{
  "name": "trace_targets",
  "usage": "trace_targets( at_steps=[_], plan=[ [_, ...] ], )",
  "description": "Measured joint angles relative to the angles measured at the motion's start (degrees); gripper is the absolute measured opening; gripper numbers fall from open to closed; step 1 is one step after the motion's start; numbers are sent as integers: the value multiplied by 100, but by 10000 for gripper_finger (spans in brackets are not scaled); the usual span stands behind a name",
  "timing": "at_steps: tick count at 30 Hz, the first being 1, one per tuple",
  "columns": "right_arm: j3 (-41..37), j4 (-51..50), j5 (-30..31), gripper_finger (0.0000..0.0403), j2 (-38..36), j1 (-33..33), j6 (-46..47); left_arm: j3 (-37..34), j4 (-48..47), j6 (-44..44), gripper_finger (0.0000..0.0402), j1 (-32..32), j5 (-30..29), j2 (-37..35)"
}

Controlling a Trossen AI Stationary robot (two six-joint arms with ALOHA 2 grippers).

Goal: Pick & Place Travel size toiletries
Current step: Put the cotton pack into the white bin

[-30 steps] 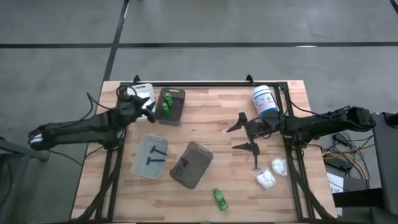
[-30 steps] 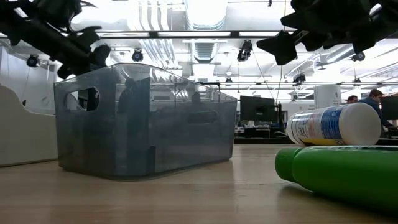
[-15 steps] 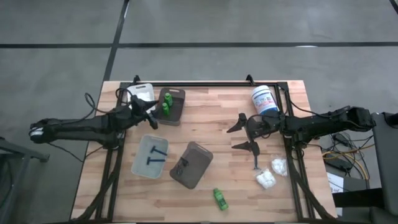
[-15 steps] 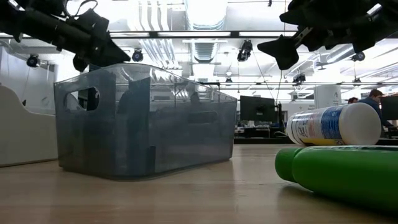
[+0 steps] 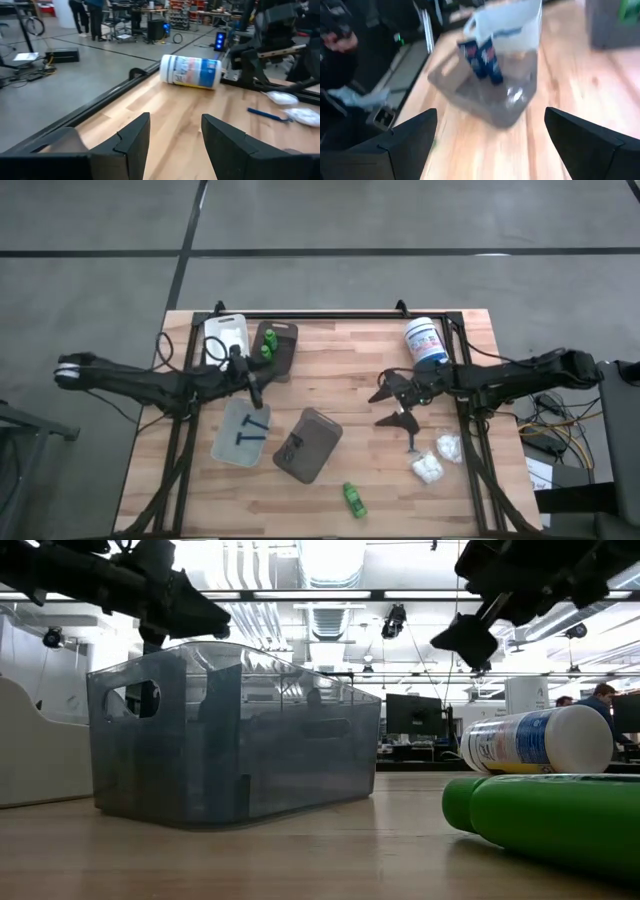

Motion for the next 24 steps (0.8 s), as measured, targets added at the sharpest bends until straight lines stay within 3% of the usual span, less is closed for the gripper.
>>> trace_targets(
  at_steps=[8, 12, 24],
  plan=[
    [969, -2350, 42, 364, 11, 534, 387, 134, 287, 9, 183, -380, -4, 447],
    [1192, -3250, 343, 364, 9, 790, 810, 195, 548, 119, 183, -561, -7, 635],
    [1204, -4365, 350, 364, 62, 1791, 2879, 360, 869, 199, 183, -1003, -7, 1086]
  ],
)
